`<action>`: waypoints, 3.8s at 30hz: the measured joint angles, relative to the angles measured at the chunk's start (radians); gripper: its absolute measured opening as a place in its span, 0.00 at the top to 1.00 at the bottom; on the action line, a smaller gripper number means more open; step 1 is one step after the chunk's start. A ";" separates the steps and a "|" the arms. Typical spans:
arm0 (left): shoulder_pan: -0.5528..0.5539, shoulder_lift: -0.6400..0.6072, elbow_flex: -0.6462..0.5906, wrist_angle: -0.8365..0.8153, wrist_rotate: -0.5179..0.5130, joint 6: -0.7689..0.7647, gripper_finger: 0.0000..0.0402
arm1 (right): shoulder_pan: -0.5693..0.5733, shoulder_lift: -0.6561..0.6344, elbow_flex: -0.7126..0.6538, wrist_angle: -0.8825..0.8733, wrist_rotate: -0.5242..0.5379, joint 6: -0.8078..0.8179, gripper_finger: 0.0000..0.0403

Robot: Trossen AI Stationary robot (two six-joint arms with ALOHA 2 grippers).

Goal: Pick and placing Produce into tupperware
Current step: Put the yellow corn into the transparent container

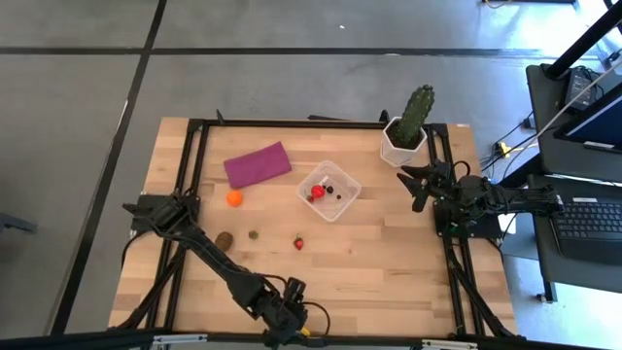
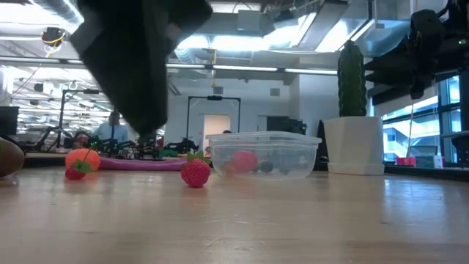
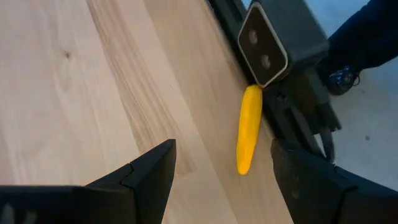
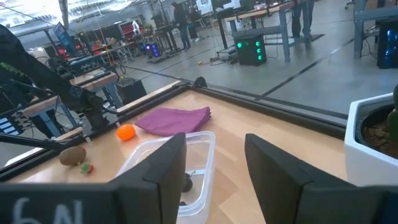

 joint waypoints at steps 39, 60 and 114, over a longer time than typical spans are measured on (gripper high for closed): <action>-0.019 0.094 0.000 0.060 0.020 -0.010 0.57 | 0.000 0.000 0.000 0.000 -0.006 0.000 0.58; -0.021 0.096 0.000 0.077 0.029 -0.008 0.92 | 0.000 0.000 0.000 0.000 -0.006 -0.002 0.58; 0.837 -0.248 0.000 0.017 0.046 0.019 0.99 | 0.000 0.000 0.000 0.021 -0.005 -0.051 0.58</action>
